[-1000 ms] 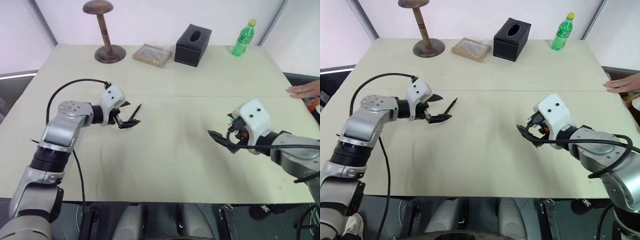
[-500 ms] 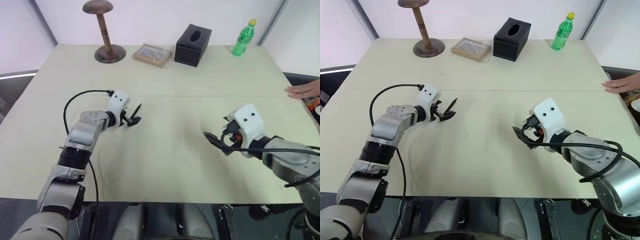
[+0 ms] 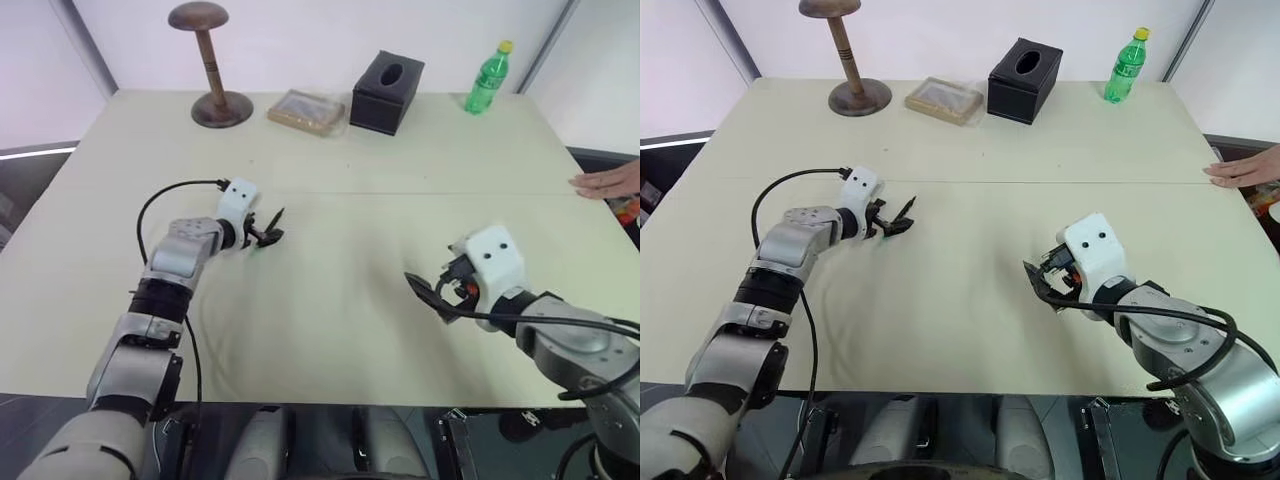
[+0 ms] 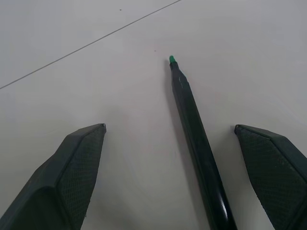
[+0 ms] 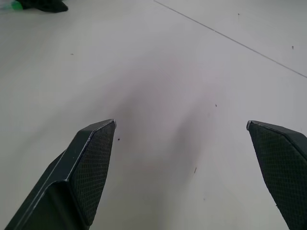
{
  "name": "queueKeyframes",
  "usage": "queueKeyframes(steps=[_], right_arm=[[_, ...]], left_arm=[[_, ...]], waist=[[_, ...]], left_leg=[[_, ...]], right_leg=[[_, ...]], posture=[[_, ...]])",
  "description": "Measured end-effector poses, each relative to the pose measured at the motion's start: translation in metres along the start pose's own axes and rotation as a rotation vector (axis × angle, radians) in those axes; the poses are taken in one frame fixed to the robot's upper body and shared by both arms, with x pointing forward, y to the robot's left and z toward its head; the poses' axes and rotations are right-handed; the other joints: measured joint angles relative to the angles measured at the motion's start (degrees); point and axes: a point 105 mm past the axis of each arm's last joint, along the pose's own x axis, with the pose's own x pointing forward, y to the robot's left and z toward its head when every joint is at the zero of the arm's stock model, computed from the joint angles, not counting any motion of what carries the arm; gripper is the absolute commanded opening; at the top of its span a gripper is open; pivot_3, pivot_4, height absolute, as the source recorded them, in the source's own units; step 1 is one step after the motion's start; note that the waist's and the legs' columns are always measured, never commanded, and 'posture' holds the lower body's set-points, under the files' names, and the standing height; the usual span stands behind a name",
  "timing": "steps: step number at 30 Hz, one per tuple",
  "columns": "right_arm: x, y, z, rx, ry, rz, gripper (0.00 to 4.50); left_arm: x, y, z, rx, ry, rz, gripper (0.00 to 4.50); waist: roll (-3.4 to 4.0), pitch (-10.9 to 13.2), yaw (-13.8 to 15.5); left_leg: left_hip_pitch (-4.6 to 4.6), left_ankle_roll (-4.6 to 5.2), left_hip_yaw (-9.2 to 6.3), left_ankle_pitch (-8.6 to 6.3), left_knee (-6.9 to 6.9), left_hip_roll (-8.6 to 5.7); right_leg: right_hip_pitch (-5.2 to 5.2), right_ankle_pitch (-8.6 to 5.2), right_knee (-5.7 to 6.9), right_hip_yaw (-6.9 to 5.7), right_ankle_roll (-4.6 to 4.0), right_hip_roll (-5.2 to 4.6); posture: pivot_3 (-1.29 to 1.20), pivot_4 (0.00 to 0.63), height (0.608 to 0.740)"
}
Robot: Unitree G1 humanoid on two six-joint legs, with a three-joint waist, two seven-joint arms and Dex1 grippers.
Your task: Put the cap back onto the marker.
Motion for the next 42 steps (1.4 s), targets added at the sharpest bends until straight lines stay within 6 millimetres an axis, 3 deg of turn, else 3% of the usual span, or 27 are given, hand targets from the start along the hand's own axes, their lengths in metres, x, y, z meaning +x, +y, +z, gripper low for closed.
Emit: queueKeyframes(steps=[4, 7, 12, 14, 15, 34, 42], right_arm=[[-0.001, -0.004, 0.0, 0.011, -0.005, -0.026, 4.46], [-0.002, -0.003, 0.001, 0.01, -0.01, -0.028, 4.5], [-0.002, -0.004, 0.0, 0.013, 0.003, -0.025, 4.5], [-0.002, -0.004, 0.0, 0.012, 0.004, -0.023, 4.5], [-0.002, -0.003, 0.0, 0.011, 0.002, -0.02, 4.5], [-0.002, -0.007, 0.006, -0.023, 0.0, 0.007, 4.5], [0.0, -0.009, 0.007, -0.021, 0.005, 0.005, 4.5]], left_arm=[[0.001, 0.0, -0.001, 0.001, 0.003, -0.008, 4.5], [0.001, -0.002, -0.001, 0.005, 0.005, -0.02, 3.7], [0.001, -0.007, -0.001, 0.013, 0.008, -0.042, 1.19], [0.0, -0.008, 0.0, 0.01, 0.013, -0.043, 0.29], [0.0, -0.008, -0.001, 0.006, 0.017, -0.043, 0.07], [-0.014, -0.019, -0.001, 0.067, 0.006, -0.177, 0.07], [-0.026, -0.035, 0.035, 0.245, -0.145, -0.322, 0.07]], waist=[[0.0, 0.0, 0.0], [0.0, 0.0, -0.1], [0.0, 0.0, -0.2], [0.0, 0.0, -0.3], [0.0, 0.0, -0.3], [-0.02, 0.0, -0.1], [-0.02, 0.0, -0.1]], left_leg=[[0.16, 0.0, 0.0, 0.0, -0.02, 0.0], [0.18, 0.0, 0.0, 0.0, -0.04, 0.01], [0.22, 0.0, 0.01, 0.0, -0.07, 0.02], [0.24, 0.0, 0.01, -0.01, -0.1, 0.03], [0.25, 0.0, 0.01, -0.01, -0.11, 0.03], [0.18, 0.0, 0.04, -0.01, -0.2, 0.02], [0.07, 0.0, 0.04, -0.01, -0.21, 0.02]], right_leg=[[0.14, 0.0, 0.0, 0.0, 0.0, 0.0], [0.15, -0.01, 0.0, 0.0, 0.0, 0.0], [0.16, 0.0, 0.0, 0.01, 0.0, 0.0], [0.17, -0.01, 0.0, 0.02, 0.0, 0.01], [0.16, -0.01, 0.0, 0.02, 0.0, 0.01], [0.12, -0.01, -0.12, 0.03, -0.01, -0.03], [0.02, -0.01, -0.14, 0.03, -0.01, -0.06]], posture=[[0.0, 0.15, 0.74], [0.0, 0.15, 0.74], [0.0, 0.15, 0.74], [0.0, 0.15, 0.74], [0.0, 0.15, 0.74], [0.0, 0.15, 0.74], [0.0, 0.15, 0.74]])
